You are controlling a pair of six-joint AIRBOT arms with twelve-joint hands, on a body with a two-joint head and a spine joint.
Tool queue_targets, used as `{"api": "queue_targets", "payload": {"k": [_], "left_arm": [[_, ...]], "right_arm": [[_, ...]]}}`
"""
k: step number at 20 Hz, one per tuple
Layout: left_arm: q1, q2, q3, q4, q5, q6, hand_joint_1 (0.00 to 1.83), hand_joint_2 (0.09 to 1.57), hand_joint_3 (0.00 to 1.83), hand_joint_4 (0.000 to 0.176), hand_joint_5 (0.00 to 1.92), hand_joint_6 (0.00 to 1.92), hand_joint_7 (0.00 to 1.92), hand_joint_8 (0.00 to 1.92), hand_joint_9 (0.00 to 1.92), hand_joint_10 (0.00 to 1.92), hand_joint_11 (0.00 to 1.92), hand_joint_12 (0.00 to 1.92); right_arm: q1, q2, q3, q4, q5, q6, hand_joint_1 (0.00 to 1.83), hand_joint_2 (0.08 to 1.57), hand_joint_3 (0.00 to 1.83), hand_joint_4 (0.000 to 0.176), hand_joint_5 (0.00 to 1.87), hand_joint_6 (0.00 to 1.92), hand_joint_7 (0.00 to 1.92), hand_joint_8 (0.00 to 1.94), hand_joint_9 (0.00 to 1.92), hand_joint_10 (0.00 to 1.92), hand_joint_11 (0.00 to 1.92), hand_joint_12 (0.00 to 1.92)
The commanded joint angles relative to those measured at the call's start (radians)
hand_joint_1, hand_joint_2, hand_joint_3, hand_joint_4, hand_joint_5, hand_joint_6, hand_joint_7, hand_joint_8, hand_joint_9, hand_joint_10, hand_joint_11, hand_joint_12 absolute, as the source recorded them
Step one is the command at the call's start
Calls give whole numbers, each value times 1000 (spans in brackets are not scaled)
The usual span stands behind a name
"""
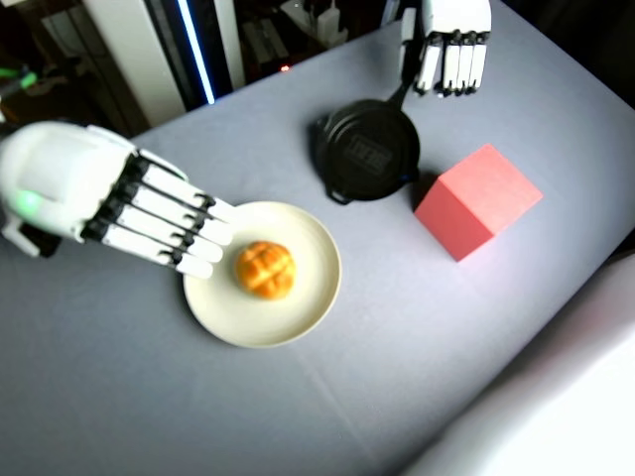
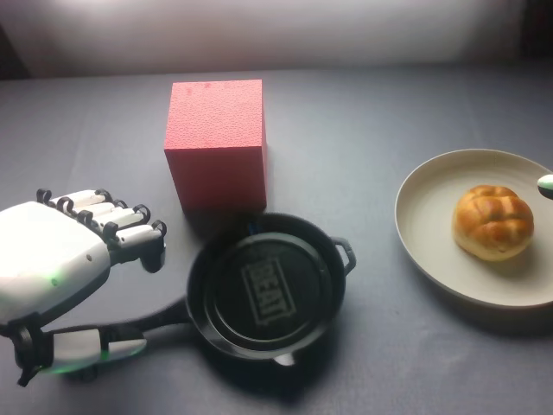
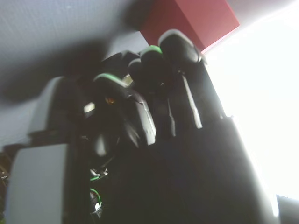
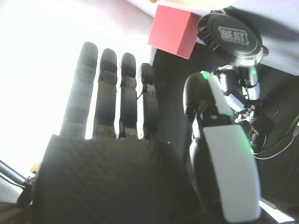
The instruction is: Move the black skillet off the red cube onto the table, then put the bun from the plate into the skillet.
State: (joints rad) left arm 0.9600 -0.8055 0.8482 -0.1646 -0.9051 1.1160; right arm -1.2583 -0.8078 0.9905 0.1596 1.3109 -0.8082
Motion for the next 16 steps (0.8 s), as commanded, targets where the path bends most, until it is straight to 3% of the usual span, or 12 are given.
{"api": "queue_targets", "payload": {"k": [1,4,5,6,7,8,9,10,11,15,16], "left_arm": [[-2,8,-4,6,-104,-3,677,1081,0,0,382,714,344,999,375,1061,206,1458],[2,11,-7,2,-111,-3,643,1100,0,0,375,469,431,689,433,800,196,1274],[4,14,-8,-2,-129,-3,643,1100,0,0,375,469,431,689,433,800,196,1274],[5,19,-10,-5,-153,-3,652,1091,0,0,413,197,457,389,455,502,168,1074],[5,23,-12,-8,-182,-3,669,1071,2,32,375,76,437,182,421,281,108,970],[4,25,-12,-12,-208,-3,721,1038,1,33,365,23,453,67,438,142,113,895],[4,28,-12,-18,-242,-3,740,988,0,53,318,4,400,14,401,46,104,810],[3,28,-13,-20,-261,-3,746,957,0,78,235,0,273,2,291,8,33,802],[4,30,-14,-24,-293,-3,720,950,0,120,151,0,162,0,178,1,6,695],[25,56,-37,-30,-411,-3,515,916,0,94,2,0,4,0,6,0,0,290],[34,65,-44,-34,-435,-2,484,872,0,74,0,0,0,0,0,0,0,300]], "right_arm": [[4,1,5,15,120,6,561,1356,1,10,369,0,407,1,386,3,377,10],[4,1,5,15,120,6,613,1354,0,0,374,1,413,0,391,1,383,12],[5,1,8,15,120,6,613,1354,0,0,374,1,413,0,391,1,383,12],[10,1,11,16,120,6,617,1347,0,0,368,0,400,0,373,0,366,4],[18,1,15,16,120,6,679,1341,0,0,377,3,403,2,377,2,365,3],[28,0,20,15,119,4,713,1330,0,0,378,3,408,3,388,5,385,11],[43,-3,26,15,109,0,720,1319,0,27,372,0,401,0,386,3,389,13],[57,-7,32,15,99,-2,746,1291,0,27,374,1,413,4,397,6,403,19],[75,-14,43,9,82,-2,796,1245,0,38,364,0,392,1,352,1,358,6],[220,-64,109,-66,-82,-2,1057,1099,0,20,390,2,392,0,349,0,362,10],[273,-88,139,-97,-164,-2,1064,1059,0,26,412,3,416,2,364,2,366,15]]}}
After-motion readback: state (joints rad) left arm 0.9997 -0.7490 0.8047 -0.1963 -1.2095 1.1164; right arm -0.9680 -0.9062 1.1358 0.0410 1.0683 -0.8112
